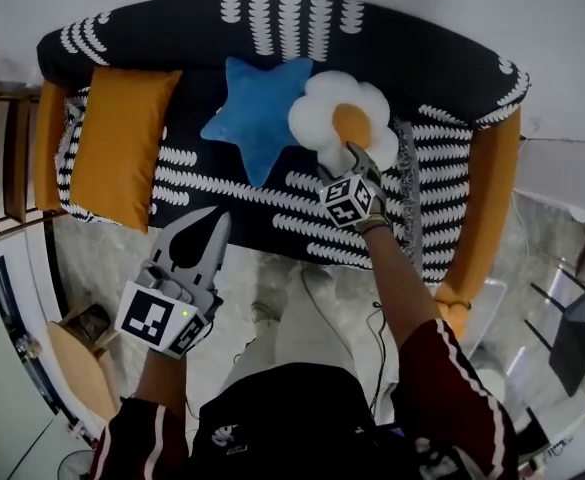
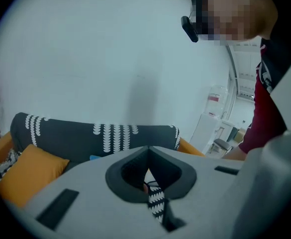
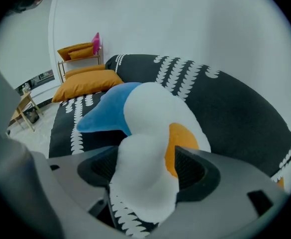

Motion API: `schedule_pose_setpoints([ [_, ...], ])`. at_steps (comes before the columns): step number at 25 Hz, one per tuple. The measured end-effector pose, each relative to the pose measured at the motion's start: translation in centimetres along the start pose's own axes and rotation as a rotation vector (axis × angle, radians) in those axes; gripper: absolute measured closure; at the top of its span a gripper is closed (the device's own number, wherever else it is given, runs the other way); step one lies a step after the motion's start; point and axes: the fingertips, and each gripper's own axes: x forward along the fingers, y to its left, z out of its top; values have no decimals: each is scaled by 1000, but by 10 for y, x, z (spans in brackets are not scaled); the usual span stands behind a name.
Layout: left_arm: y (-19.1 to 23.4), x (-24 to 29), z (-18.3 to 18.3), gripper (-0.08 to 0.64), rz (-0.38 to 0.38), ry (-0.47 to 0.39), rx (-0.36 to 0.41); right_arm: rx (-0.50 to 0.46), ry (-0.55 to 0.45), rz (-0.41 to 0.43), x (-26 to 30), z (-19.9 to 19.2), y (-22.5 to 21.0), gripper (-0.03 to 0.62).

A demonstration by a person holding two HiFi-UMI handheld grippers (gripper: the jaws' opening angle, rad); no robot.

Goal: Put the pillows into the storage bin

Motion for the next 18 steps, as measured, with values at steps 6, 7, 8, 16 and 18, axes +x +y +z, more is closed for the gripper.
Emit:
schedule_pose_setpoints([
  [6,4,9,-12,558,12,24,-37,-75,54,-2,24,-19,20,180],
  [7,5,9,-13,558,17,27,-38,-96,64,-29,28,-22,17,170],
  [8,7,9,-13,558,22,29,-39,-118,72,-59,32,-24,12,170],
  [16,13,-5,-3,558,57,10,-60,-160,93,-168,25,-18,-19,366],
  [18,13,-11,4,558,56,-8,-56,-166,102,-176,20,-12,-28,389],
])
